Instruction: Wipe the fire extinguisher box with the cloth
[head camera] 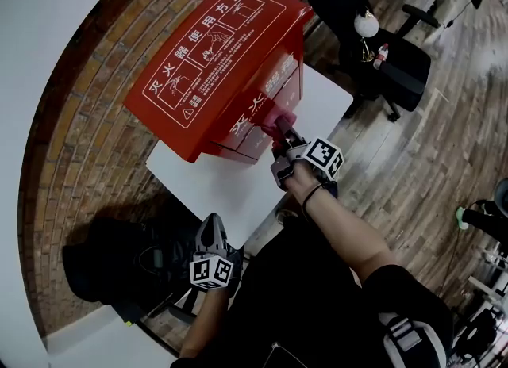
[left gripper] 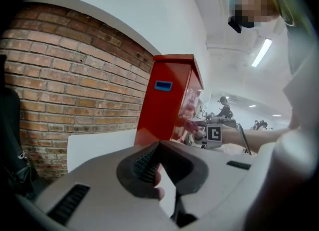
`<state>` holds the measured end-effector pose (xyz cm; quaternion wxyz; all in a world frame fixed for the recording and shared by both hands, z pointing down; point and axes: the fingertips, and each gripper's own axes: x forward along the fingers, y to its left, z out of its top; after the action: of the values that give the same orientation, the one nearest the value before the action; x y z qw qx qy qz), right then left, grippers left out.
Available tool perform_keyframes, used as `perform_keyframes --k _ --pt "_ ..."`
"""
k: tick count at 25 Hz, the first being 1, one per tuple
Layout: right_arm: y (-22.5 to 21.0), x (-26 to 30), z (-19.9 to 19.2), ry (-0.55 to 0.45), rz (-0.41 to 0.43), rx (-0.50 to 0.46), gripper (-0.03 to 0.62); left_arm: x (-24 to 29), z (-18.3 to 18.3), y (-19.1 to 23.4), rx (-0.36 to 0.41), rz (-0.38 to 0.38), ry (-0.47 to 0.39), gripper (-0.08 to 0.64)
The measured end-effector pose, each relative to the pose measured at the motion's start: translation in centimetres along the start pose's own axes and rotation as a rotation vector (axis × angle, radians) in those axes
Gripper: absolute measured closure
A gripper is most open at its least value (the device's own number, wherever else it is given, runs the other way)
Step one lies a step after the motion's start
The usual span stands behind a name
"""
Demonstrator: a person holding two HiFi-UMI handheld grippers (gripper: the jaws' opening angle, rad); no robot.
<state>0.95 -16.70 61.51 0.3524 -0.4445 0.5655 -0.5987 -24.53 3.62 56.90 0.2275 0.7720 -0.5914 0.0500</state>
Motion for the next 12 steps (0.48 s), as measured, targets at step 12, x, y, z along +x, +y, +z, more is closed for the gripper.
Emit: perform_keyframes --k 12 --pt "-3.9 0.4 0.0 0.003 -0.063 0.006 0.477 0.1 -0.4 -0.1 0.004 0.006 0.007 0.538"
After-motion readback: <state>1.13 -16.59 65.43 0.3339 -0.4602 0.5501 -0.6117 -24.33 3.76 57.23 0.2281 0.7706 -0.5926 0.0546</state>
